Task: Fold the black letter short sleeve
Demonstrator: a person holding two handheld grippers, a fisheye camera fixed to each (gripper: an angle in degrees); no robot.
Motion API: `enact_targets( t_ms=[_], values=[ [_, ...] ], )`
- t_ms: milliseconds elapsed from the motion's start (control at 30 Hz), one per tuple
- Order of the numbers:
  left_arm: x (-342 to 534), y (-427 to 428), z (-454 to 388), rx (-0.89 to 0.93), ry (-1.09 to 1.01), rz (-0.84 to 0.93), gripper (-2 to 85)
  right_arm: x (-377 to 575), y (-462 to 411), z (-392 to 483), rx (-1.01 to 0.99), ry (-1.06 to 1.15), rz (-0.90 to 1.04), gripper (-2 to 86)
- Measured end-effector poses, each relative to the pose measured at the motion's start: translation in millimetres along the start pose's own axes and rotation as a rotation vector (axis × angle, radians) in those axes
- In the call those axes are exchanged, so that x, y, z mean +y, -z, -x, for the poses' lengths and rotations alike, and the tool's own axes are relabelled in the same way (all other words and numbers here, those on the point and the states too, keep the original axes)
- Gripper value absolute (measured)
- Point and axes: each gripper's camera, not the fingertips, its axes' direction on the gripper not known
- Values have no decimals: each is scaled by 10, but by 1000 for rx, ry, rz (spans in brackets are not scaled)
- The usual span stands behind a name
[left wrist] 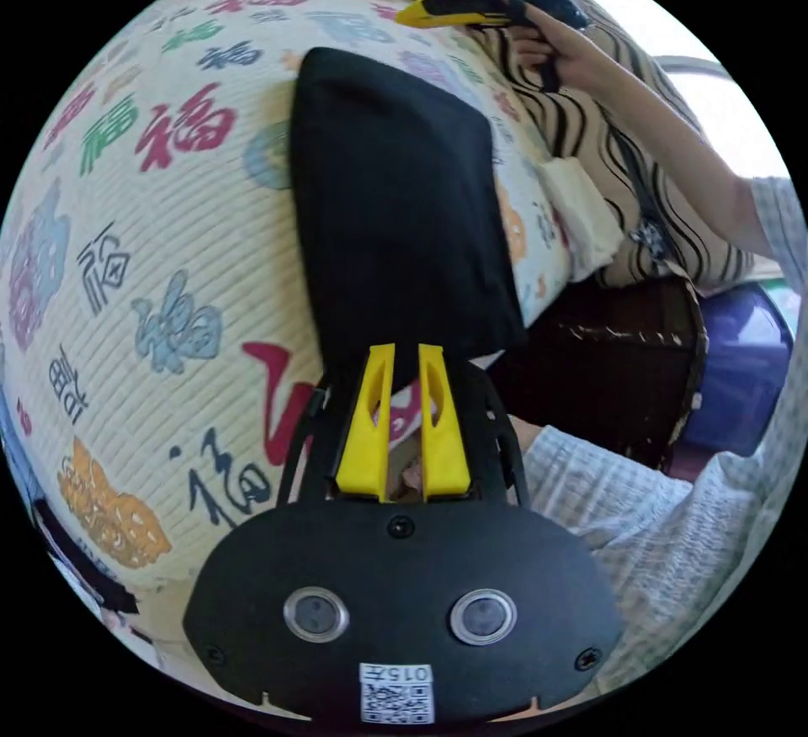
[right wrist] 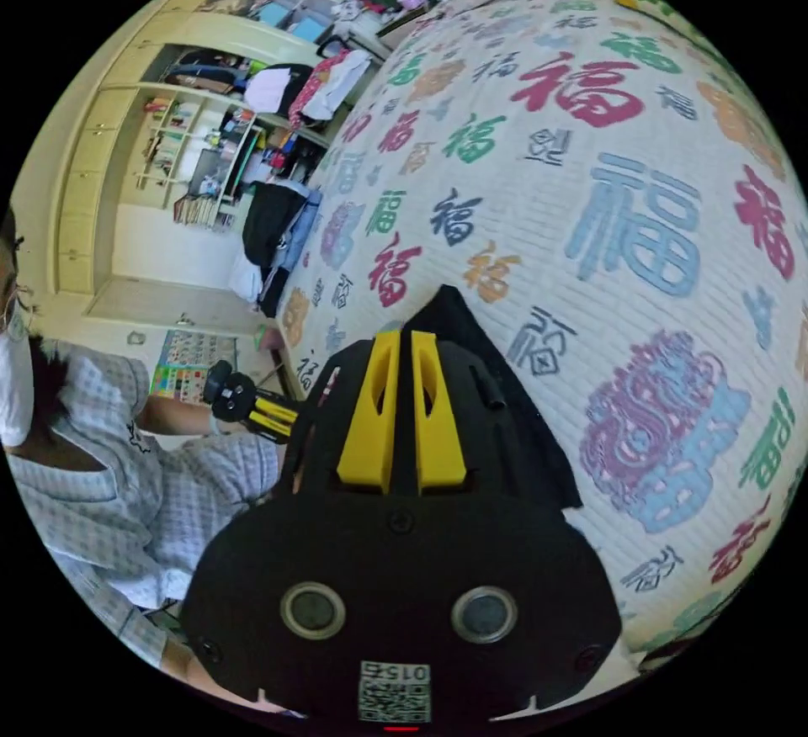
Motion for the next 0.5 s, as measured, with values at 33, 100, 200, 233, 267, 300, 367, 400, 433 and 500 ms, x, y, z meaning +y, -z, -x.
enact_targets(
  t_ms=[33, 100, 200, 233, 267, 300, 367, 400, 433, 500],
  values=[
    [-16, -4, 29, -14, 1, 16, 41, -139, -165, 64, 2, 44, 61, 4],
    [-67, -29, 47, -73, -46, 73, 20, -291, -390, 74, 104, 62, 149, -2],
    [-64, -31, 60, -86, -47, 129, 2, -411, -579, -85, 249, 16, 252, -6],
    [-54, -28, 69, -90, -41, 139, 0, -417, -592, -110, 255, 15, 263, -7],
    [-28, -21, 95, -95, -29, 158, -3, -413, -596, -108, 266, 16, 267, -7],
    [2, 35, 124, -82, -20, 120, -4, -397, -598, -77, 297, 28, 265, -7],
    [-6, 130, 178, -46, -4, 111, -3, -357, -569, -24, 463, 12, 235, -6],
    [-38, 201, 209, -23, 3, 135, -1, -320, -523, -7, 489, 21, 224, -5],
    [-55, 240, 222, -13, 2, 154, 2, -274, -432, -24, 425, -9, 209, -4],
    [-97, 515, 247, 14, -57, 183, 14, -129, -193, -4, 284, -18, 128, 2]
  ],
)
